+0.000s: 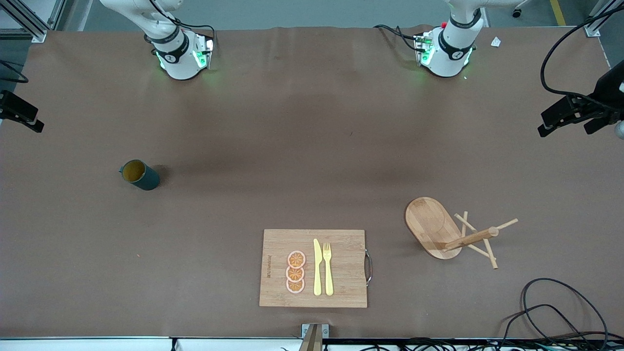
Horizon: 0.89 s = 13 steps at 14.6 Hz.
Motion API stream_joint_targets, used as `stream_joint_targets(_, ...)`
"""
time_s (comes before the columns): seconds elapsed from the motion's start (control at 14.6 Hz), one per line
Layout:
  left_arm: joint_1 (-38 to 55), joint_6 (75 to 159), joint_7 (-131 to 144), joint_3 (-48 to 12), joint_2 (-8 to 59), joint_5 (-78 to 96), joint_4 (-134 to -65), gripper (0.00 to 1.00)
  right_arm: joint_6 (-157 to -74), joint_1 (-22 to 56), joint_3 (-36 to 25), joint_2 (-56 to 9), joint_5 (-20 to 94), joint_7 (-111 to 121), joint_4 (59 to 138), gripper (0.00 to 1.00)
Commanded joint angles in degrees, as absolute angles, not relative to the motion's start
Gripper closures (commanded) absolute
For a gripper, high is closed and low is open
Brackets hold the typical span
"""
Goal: Pass cup and hang on rack
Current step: 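Move the right gripper toward the teal mug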
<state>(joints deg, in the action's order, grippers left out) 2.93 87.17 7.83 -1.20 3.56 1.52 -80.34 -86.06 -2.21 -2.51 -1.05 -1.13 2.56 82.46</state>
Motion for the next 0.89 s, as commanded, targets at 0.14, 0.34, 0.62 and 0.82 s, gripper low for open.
stream_joint_targets(0.14,3.2,89.6,7.9,-1.7,2.7,1.8,-82.0,0.00,-86.2,-2.5,-2.5,-0.4,-0.8,1.8,83.5,0.00)
stream_joint_targets(0.34,3.2,89.6,8.3,-2.3,2.8,1.8,-82.1,0.00,-86.7,-2.5,-2.5,-0.7,-0.8,1.8,84.3,0.00)
stream_joint_targets(0.62,2.6,89.4,7.3,-2.3,2.8,1.8,-82.0,0.00,-87.6,-2.5,-2.5,-0.4,-0.3,1.8,88.2,0.00)
stream_joint_targets(0.82,2.7,89.2,6.6,-2.0,3.2,1.3,-81.8,0.00,-91.4,-2.6,-2.7,1.0,1.2,1.8,93.4,0.00)
